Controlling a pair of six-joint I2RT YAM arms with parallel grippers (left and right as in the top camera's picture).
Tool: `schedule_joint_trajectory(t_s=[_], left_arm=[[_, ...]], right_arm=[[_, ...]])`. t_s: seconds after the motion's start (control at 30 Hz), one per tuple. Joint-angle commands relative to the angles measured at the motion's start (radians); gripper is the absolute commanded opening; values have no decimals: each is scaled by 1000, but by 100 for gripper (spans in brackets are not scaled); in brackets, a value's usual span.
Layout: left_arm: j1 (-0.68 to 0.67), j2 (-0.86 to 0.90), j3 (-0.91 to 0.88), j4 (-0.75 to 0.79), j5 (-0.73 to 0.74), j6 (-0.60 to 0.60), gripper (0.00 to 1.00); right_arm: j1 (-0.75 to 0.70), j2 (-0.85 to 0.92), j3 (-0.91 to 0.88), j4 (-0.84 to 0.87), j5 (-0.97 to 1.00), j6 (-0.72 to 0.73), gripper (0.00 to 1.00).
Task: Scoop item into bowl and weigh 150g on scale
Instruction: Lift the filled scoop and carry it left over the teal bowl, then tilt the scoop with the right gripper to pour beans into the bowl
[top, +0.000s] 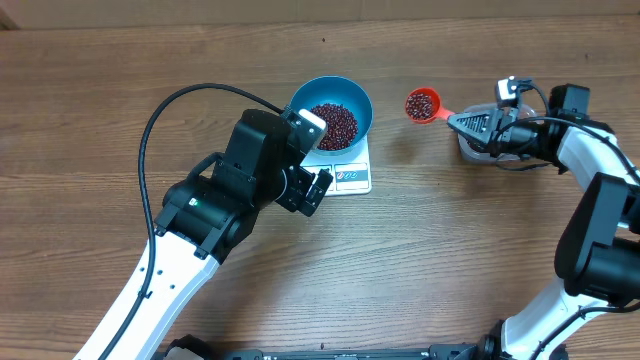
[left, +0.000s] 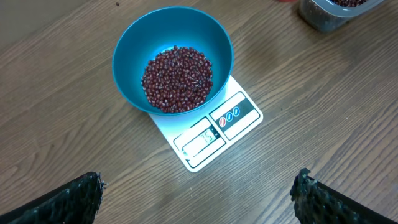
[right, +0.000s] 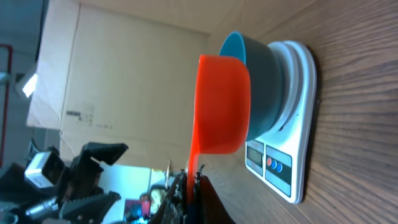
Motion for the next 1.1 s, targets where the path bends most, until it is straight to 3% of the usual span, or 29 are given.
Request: schedule_joint_trajectory(t_s=[0.0, 0.3, 0.57, 0.67, 0.7, 1.07], left_arm=[[3, 7, -4, 0, 8, -17, 100], [3, 7, -4, 0, 8, -17, 100], [3, 7, -4, 0, 8, -17, 100], [3, 7, -4, 0, 8, -17, 100], [3, 7, -4, 0, 8, -17, 100], [3, 7, -4, 0, 8, -17, 100]], right_arm=[[54, 0, -1, 84, 25, 147, 4], [177, 0, -1, 377, 66, 364, 4], [286, 0, -1, 643, 111, 365, 4], [325, 0, -1, 688, 167, 275, 4], [349, 0, -1, 687, 195, 166, 4], [386, 0, -1, 679, 316, -48, 4]])
